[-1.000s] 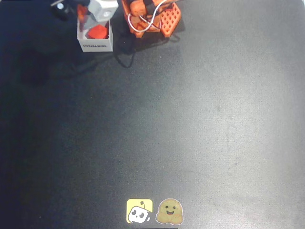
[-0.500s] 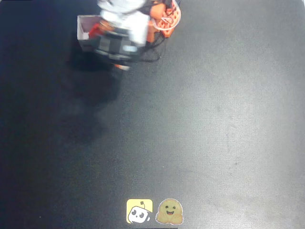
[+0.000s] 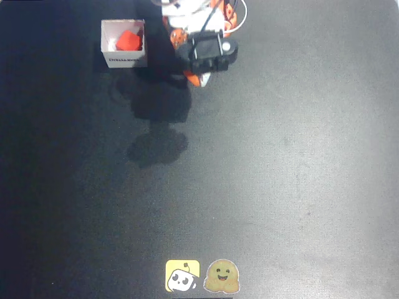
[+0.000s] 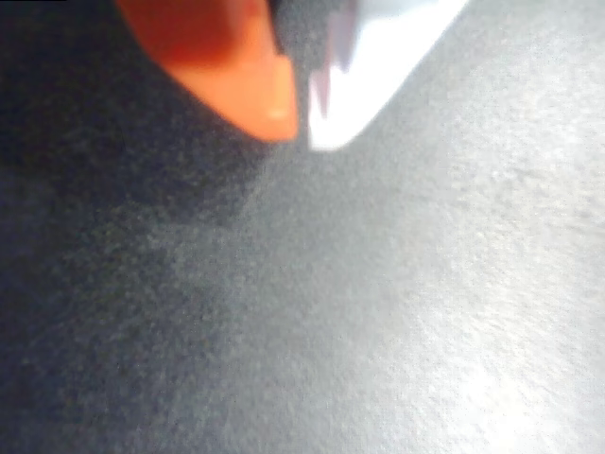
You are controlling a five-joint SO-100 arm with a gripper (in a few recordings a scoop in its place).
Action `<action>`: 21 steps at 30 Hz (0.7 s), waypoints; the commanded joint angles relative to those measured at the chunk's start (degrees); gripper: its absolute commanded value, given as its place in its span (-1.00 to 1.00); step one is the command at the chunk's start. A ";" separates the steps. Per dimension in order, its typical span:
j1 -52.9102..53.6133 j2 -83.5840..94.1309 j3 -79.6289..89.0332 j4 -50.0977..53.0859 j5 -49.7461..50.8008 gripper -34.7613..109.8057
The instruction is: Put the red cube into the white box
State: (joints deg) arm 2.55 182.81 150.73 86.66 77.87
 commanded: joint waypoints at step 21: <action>-0.97 0.35 17.58 -13.71 -0.18 -0.52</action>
State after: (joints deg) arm 1.58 182.81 167.70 74.71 77.43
